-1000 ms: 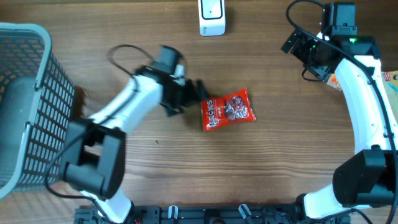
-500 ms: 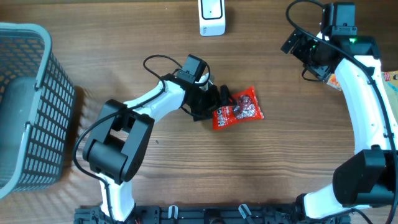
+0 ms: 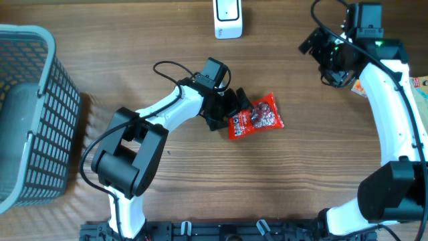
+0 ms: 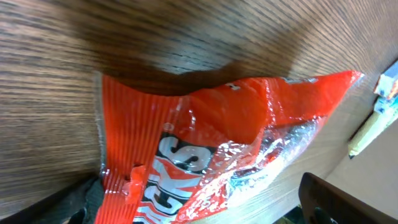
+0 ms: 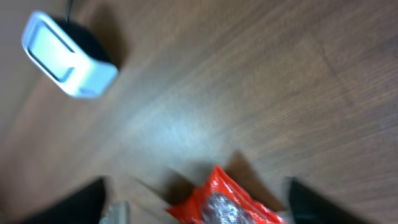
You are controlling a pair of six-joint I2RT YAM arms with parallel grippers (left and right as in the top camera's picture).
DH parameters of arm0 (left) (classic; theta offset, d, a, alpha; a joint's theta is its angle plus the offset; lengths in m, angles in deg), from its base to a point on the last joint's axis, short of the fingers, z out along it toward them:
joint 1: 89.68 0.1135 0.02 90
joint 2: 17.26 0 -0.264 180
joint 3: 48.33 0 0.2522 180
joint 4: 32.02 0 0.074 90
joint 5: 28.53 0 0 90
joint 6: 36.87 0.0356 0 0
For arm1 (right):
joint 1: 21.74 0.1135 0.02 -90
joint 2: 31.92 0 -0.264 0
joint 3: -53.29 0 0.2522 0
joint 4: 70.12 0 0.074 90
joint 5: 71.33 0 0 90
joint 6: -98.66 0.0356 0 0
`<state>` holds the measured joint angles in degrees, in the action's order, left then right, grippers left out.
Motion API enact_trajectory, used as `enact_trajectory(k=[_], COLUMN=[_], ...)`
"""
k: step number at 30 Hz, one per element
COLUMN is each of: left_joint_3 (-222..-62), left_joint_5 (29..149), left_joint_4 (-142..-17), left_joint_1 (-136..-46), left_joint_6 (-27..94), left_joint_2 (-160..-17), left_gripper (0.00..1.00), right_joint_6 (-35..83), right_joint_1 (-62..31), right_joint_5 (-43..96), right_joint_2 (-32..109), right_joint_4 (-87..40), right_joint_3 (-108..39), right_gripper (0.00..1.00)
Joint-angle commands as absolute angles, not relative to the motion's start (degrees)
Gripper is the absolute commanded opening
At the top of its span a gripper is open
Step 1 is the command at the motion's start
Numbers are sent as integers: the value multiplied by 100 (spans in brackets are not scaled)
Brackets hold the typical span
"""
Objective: Scan the item barcode
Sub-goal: 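Reach the left gripper to the red bag and grasp it, then lift the red bag with the left gripper toward the right gripper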
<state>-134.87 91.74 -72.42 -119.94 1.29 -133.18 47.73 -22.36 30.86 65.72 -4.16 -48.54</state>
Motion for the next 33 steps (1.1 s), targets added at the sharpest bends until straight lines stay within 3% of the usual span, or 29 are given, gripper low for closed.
enact_trajectory(k=[1, 3, 6, 12, 14, 17, 22, 25, 26, 29, 30, 31, 32, 33], left_joint_3=[-13093, -13093, -13093, -13093, -13093, -13093, -13093, -13093, -13093, -13093, -13093, -13093, -13093, -13095], left_joint_5=[7901, 7897, 7871, 7877, 7866, 6929, 7545, 8004, 8011, 8009, 8000, 7967, 7969, 7993], left_joint_4=[-7381, -7342, -7294, -7150, -7163, -7921, -7587, -7333, -7231, -7097, -7082, -7093, -7141, -7242], left_joint_1=[-11943, -12024, -12171, -12190, -12210, -12166, -12171, -12234, -12282, -12398, -12405, -12402, -12391, -12359], left_joint_6=[101, 101, 103, 101, 101, -828, -240, 114, 179, 201, 201, 199, 195, 193], left_joint_2=[-13890, -13890, -13890, -13890, -13890, -13890, -13893, -13895, -13899, -13899, -13899, -13899, -13899, -13873], left_gripper=[89, 89, 90, 94, 100, 100, 96, 75, 62, 47, 37, 12, 4, 4], right_joint_6=[4036, 4089, 4338, 4487, 4504, 4474, 4465, 4375, 4323, 4312, 4286, 4159, 4165, 4154], right_joint_1=[-1961, -1934, -1932, -1888, -1786, -1696, -1696, -1668, -1644, -1611, -1611, -1613, -1617, -1617], right_joint_5=[2935, 3261, 3894, 3980, 4314, 4382, 4388, 4747, 4836, 4836, 4832, 4830, 4764, 4714], right_joint_2=[6677, 6769, 6983, 7536, 7801, 7925, 7925, 7925, 7925, 7925, 7925, 7923, 7923, 7919], right_joint_4=[-582, -1242, -2210, -2586, -2601, -2636, -2674, -2709, -2744, -2720, -2700, -2663, -2601, -2564], right_joint_3=[-3962, -3195, -2286, -1888, -1888, -1888, -1888, -1888, -1888, -1888, -1888, -1890, -1890, -1895], right_gripper=[20, 4, 4, 4, 4, 4, 4, 4, 5, 4, 4, 4, 4, 4])
